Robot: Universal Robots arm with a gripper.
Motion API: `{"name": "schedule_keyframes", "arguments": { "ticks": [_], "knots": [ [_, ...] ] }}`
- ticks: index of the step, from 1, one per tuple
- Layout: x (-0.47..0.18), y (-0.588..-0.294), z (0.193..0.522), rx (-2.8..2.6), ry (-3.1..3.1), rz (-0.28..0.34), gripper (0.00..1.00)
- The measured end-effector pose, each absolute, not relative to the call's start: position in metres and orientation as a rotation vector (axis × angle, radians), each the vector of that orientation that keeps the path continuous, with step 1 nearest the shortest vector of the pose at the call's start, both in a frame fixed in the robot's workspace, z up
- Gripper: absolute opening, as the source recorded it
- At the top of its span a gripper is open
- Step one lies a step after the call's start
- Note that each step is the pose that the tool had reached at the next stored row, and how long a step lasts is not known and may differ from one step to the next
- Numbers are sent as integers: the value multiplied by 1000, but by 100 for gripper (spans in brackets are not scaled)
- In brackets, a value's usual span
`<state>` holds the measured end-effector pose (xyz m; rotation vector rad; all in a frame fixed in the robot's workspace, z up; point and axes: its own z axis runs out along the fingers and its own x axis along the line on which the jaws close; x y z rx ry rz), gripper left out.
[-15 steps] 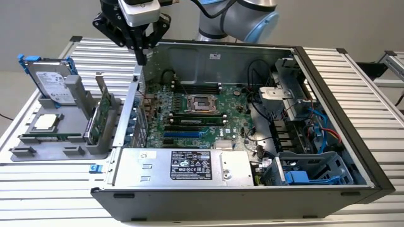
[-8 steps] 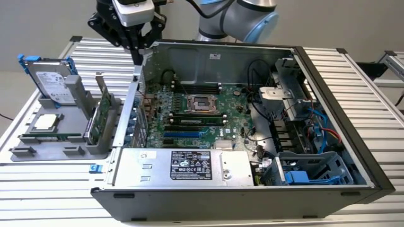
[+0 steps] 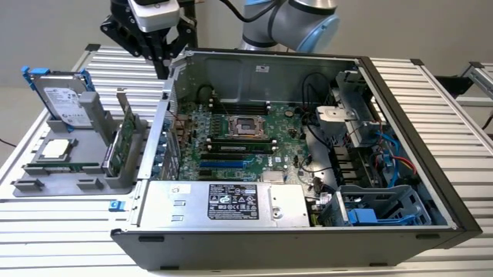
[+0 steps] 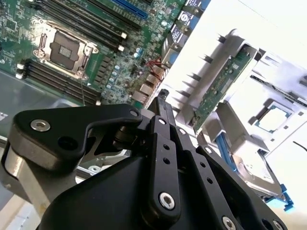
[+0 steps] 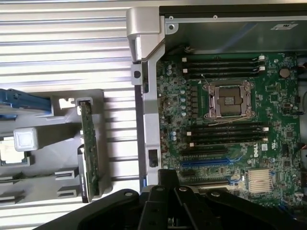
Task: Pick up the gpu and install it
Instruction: 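Reach for the gpu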
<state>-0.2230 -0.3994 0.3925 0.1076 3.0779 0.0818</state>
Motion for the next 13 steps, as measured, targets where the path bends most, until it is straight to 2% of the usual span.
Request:
{"name": "schedule_keyframes", "arguments": {
  "ticks": [13],
  "knots": [
    [-238, -399, 392, 108, 3078, 82, 0]
  ]
}}
